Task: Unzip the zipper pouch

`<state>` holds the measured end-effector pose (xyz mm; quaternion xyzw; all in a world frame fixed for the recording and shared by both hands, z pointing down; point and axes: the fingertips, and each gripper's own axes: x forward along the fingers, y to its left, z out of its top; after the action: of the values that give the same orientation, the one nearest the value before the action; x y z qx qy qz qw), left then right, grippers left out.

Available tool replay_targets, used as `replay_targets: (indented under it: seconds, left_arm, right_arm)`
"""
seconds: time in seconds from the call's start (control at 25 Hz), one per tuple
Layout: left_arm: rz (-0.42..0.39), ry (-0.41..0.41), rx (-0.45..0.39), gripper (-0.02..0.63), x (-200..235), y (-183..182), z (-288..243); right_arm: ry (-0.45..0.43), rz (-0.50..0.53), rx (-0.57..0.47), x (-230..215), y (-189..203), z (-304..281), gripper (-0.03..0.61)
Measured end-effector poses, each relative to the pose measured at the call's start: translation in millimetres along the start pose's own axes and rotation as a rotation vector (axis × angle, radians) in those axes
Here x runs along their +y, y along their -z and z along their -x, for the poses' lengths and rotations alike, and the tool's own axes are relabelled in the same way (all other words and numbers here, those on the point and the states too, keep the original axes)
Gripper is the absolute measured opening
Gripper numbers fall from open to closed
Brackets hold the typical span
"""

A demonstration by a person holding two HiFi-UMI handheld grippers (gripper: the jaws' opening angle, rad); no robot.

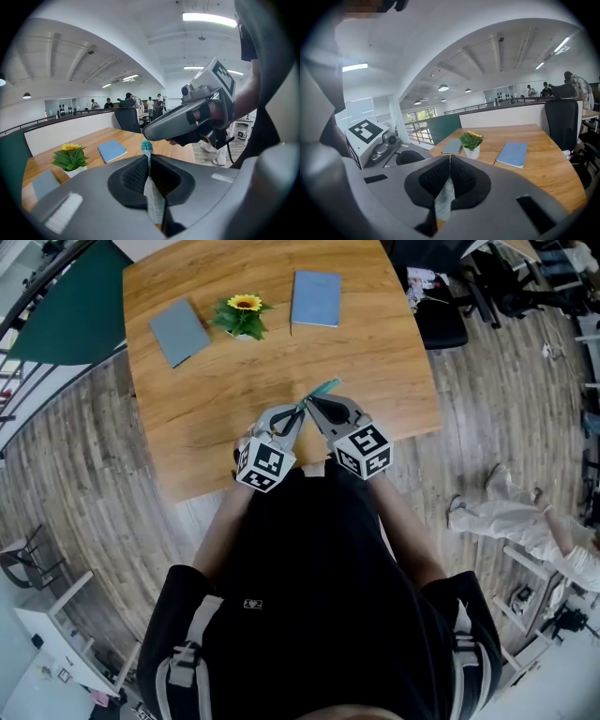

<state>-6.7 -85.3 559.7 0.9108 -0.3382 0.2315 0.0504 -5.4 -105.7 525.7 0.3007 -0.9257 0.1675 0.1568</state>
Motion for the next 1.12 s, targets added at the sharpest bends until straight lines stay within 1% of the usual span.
replay_targets:
  seconds: [0.16, 0.56, 0.88, 1.12]
  left_arm:
    - [0.002, 0.003, -0.003, 0.006, 0, 1, 1]
    - [-0.003, 0.009, -0.017, 0.006, -5, -7, -2]
    - [-0.011, 0.014, -0.011, 0.005, -9, -7, -5]
    - [-0.014, 0.014, -0.017, 0.006, -9, -9, -5]
  right_arm:
    - [-0.004, -0.03, -0.007, 0, 0, 0, 0.006]
    - [-0.021, -0.195, -0.062, -9, -1, 11, 0.006]
    - [-0.017, -0.21, -0.061, -13, 3, 13, 0.006]
    - [-0.04, -0.329, -0.102, -18, 4, 17, 0.005]
